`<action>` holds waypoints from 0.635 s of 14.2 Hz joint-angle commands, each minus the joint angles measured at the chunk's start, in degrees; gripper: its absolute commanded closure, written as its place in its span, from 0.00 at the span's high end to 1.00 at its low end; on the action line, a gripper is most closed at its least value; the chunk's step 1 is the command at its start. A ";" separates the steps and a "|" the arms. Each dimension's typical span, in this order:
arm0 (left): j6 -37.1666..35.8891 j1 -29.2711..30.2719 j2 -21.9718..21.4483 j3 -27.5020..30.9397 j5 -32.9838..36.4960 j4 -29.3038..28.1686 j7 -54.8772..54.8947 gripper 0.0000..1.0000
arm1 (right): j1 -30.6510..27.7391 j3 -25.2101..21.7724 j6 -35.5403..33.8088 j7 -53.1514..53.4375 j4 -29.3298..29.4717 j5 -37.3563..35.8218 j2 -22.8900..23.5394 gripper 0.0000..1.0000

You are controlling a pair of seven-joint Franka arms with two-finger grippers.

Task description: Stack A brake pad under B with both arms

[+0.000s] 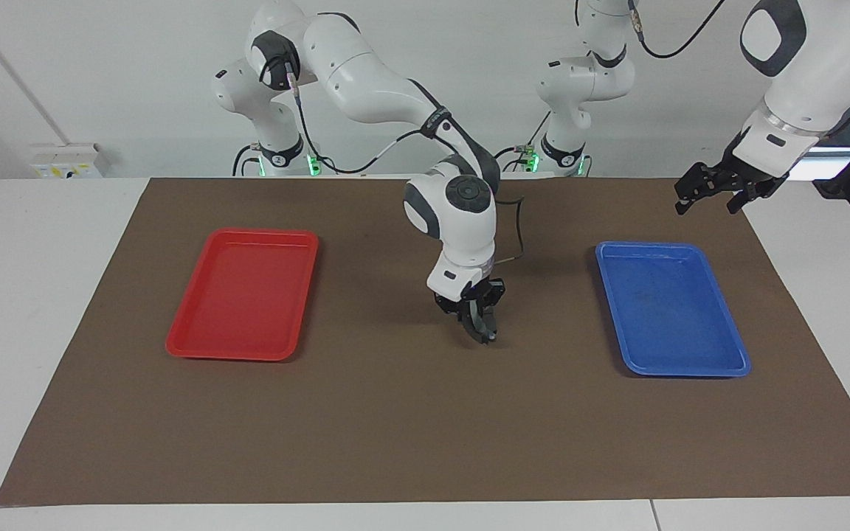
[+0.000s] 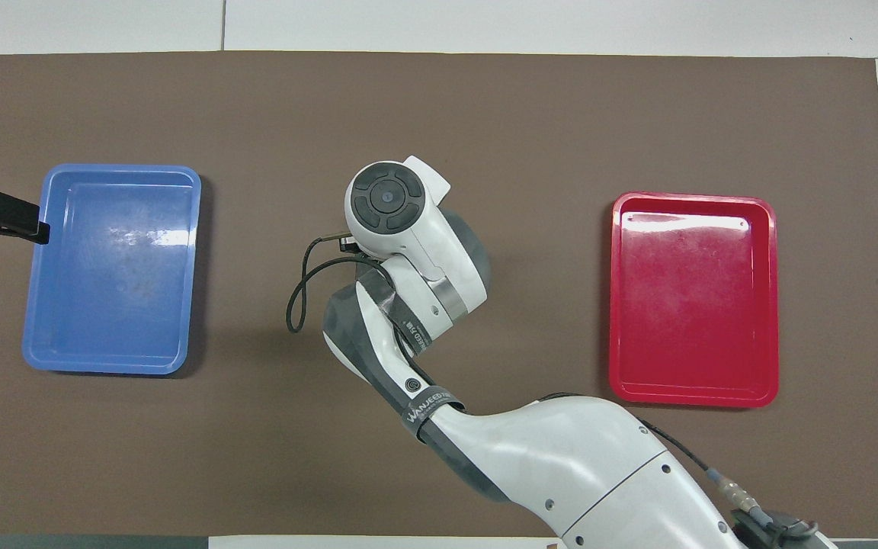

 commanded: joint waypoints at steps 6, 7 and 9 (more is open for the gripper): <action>-1.37 -0.49 -2.99 -0.34 0.70 -2.67 0.94 1.00 | 1.09 -0.24 1.57 1.42 1.57 1.45 2.89 0.08; -1.11 -0.49 -2.90 -0.43 0.70 -2.67 0.94 1.00 | 1.70 -0.24 1.66 1.60 1.57 1.62 2.80 0.11; -0.84 -0.31 -2.99 -0.43 0.70 -2.67 0.41 1.00 | 1.88 -0.24 1.92 2.21 1.57 1.71 2.80 0.15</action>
